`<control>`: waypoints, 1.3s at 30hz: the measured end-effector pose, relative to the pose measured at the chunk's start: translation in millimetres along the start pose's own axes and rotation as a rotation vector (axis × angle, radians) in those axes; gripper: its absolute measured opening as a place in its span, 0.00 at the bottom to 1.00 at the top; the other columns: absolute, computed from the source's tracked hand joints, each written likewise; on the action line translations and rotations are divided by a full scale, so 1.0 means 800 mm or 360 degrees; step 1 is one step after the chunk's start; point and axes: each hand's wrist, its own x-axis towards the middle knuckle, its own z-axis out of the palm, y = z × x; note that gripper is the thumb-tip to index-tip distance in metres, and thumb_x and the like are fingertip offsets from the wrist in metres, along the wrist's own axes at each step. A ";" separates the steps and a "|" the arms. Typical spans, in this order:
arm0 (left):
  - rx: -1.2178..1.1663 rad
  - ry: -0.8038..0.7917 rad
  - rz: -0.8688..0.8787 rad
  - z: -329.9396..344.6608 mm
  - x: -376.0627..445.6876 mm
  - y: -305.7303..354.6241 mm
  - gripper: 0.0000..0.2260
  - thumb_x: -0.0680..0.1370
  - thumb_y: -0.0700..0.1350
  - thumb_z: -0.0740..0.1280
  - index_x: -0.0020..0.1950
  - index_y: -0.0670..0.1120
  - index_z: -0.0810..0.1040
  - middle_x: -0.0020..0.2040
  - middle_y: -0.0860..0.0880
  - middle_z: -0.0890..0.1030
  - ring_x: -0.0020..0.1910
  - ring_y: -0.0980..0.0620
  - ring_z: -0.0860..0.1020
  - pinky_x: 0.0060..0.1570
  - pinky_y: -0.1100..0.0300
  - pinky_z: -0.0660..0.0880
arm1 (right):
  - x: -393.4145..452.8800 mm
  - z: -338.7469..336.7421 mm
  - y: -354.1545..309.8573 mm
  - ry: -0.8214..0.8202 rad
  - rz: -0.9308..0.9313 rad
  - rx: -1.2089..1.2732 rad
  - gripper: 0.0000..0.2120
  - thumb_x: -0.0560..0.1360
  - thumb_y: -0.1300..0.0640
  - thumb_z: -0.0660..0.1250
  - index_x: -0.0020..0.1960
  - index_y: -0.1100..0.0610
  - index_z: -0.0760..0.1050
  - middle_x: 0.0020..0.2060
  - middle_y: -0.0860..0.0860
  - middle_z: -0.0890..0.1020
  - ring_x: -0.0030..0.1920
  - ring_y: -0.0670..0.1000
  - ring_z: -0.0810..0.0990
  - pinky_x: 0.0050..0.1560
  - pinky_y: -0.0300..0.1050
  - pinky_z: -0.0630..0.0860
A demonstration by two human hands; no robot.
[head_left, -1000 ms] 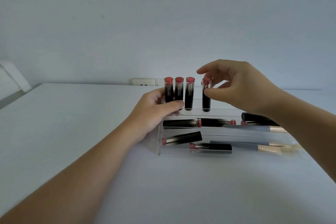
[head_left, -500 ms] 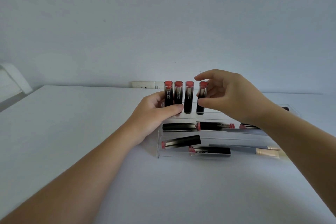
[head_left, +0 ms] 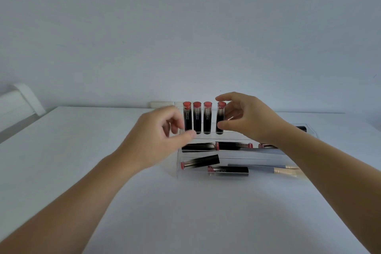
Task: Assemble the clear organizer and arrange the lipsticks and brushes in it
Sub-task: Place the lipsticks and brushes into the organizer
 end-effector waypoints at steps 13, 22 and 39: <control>0.0853 -0.0680 0.0262 0.019 0.015 0.034 0.11 0.83 0.48 0.64 0.62 0.58 0.80 0.56 0.59 0.80 0.54 0.57 0.77 0.50 0.56 0.74 | 0.007 0.006 -0.013 0.0078 -0.0034 -0.0157 0.14 0.68 0.53 0.79 0.46 0.46 0.75 0.36 0.45 0.81 0.32 0.39 0.77 0.36 0.32 0.73; 0.1098 -0.0826 0.0382 0.016 0.029 0.039 0.11 0.83 0.52 0.63 0.64 0.60 0.77 0.56 0.56 0.82 0.53 0.51 0.80 0.48 0.55 0.74 | 0.008 0.002 -0.014 -0.0081 0.0013 -0.0267 0.17 0.68 0.53 0.78 0.53 0.46 0.77 0.40 0.42 0.82 0.40 0.42 0.81 0.43 0.35 0.76; 0.0861 -0.0970 0.0129 0.019 0.039 0.032 0.16 0.80 0.55 0.66 0.67 0.65 0.72 0.54 0.60 0.78 0.50 0.55 0.75 0.47 0.57 0.71 | 0.011 0.009 -0.009 0.0003 0.0007 -0.0182 0.10 0.68 0.56 0.78 0.45 0.47 0.79 0.35 0.44 0.84 0.35 0.42 0.80 0.36 0.31 0.74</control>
